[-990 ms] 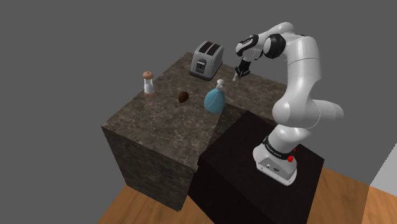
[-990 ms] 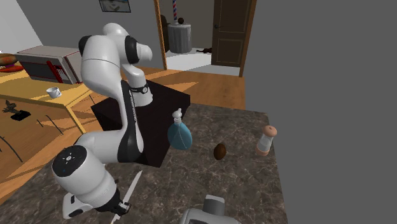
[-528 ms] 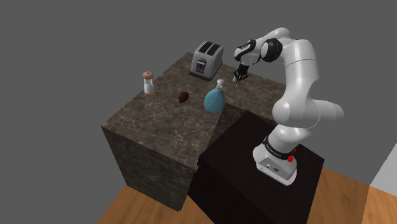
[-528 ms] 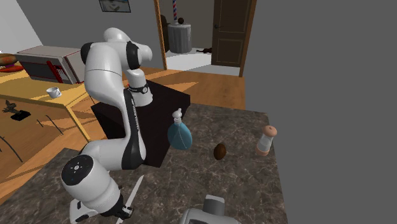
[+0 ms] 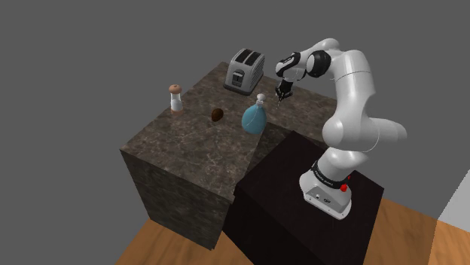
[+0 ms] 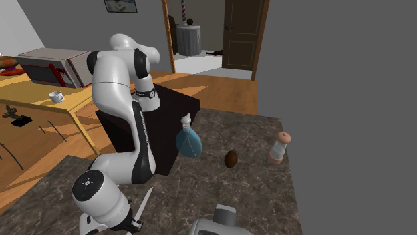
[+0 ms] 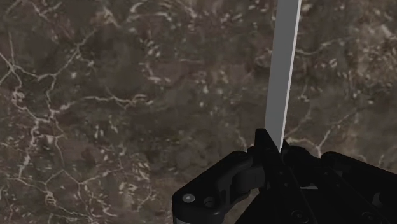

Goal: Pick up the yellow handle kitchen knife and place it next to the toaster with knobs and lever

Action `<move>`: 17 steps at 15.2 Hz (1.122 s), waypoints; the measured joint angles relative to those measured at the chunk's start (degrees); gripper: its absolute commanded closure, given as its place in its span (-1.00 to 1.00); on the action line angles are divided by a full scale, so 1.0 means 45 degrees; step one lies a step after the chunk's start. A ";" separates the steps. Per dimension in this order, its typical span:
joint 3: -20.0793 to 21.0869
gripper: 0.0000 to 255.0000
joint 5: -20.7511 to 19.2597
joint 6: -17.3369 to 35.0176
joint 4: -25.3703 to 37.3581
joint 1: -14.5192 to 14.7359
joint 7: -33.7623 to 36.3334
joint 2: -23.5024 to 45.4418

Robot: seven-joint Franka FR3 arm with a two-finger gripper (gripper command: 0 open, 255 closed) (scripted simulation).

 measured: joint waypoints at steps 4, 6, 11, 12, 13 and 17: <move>0.0001 -1.00 0.0001 0.0010 0.0013 -0.0002 -0.0002 0.0018; 0.0001 -1.00 0.0001 0.0010 0.0014 -0.0002 -0.0002 0.0019; -0.0007 -1.00 -0.0006 -0.0085 -0.0040 0.0001 -0.0002 -0.0122; -0.0019 -1.00 -0.0016 -0.0178 -0.0198 0.0053 0.0043 -0.0377; -0.0036 -1.00 -0.0026 -0.0278 -0.0497 0.0043 0.0002 -0.0771; -0.0067 -1.00 -0.0048 -0.0646 -0.0567 0.0046 0.0006 -0.1226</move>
